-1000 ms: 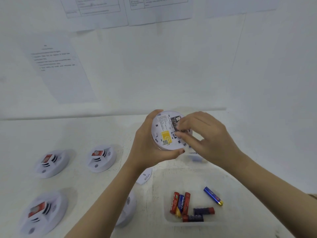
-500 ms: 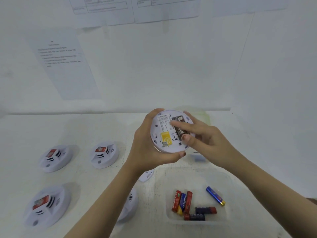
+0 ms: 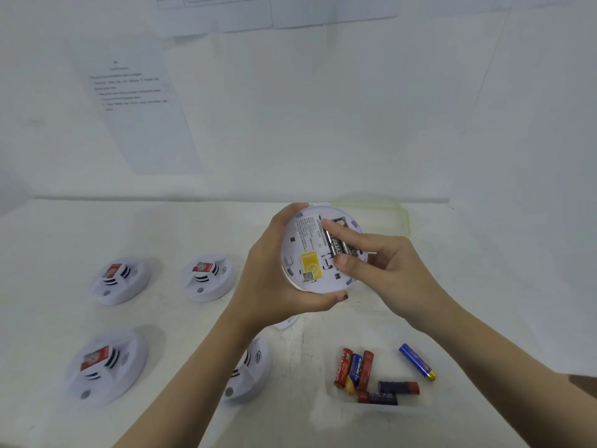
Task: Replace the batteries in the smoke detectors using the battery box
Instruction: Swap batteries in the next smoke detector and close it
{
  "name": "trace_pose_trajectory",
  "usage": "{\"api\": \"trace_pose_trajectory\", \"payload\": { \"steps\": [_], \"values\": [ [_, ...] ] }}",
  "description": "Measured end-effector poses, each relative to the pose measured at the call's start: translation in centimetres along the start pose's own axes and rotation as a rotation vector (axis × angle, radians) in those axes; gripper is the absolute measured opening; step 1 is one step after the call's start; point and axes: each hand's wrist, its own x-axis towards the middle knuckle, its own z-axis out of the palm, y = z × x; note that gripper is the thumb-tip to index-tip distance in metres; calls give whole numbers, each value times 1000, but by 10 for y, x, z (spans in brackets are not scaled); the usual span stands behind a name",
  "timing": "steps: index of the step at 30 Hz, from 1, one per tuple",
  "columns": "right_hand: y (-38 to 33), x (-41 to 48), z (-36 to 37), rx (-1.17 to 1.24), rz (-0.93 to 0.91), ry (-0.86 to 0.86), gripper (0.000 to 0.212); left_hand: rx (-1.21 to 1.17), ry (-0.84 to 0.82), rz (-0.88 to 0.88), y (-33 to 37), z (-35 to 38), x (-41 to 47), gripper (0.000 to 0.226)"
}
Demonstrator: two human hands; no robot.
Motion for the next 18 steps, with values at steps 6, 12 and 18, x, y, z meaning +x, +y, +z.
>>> {"api": "trace_pose_trajectory", "payload": {
  "steps": [6,12,18],
  "values": [
    [0,8,29,68,40,65,42,-40,-32,-56,-9,-23,-6,101],
    [4,20,57,88,134,72,38,-87,-101,-146,-28,-54,-10,95],
    [-2,39,74,221,194,184,29,-98,-34,-178,-47,-90,-19,89]
  ]
}}
